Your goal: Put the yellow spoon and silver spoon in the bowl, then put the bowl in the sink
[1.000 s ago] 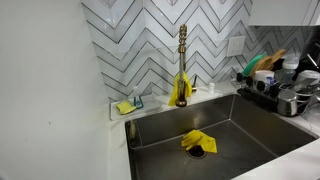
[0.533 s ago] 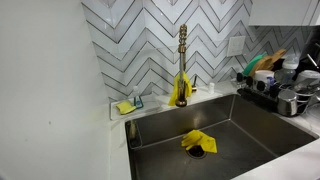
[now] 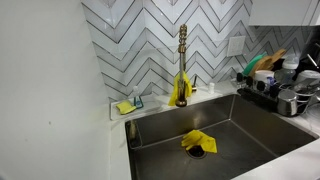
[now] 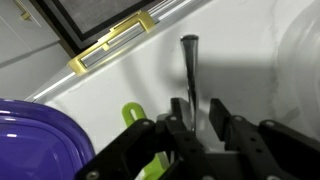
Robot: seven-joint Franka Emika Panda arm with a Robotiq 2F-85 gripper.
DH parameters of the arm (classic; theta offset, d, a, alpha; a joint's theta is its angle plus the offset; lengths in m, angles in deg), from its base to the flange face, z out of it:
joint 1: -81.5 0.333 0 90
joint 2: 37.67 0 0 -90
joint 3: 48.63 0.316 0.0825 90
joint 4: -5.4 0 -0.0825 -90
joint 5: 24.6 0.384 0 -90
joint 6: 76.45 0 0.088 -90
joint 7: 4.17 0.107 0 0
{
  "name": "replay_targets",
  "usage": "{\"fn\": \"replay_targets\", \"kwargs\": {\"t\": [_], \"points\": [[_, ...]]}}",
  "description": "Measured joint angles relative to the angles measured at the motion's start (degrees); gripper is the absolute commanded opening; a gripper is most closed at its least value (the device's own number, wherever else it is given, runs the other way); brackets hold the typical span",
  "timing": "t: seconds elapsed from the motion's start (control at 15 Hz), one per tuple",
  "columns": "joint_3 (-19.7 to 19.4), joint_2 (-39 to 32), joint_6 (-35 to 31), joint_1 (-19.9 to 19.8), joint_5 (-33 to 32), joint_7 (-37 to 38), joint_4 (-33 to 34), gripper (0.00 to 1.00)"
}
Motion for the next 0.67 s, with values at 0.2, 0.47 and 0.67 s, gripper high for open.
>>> {"fn": "replay_targets", "kwargs": {"t": [0.2,0.47,0.67], "points": [[0.0,-0.4,0.0,0.0,-0.1,0.0,0.1,0.72],[0.2,-0.7,0.0,0.0,-0.3,0.0,0.4,0.25],[0.1,-1.1,0.0,-0.1,-0.9,0.0,1.2,0.01]]}}
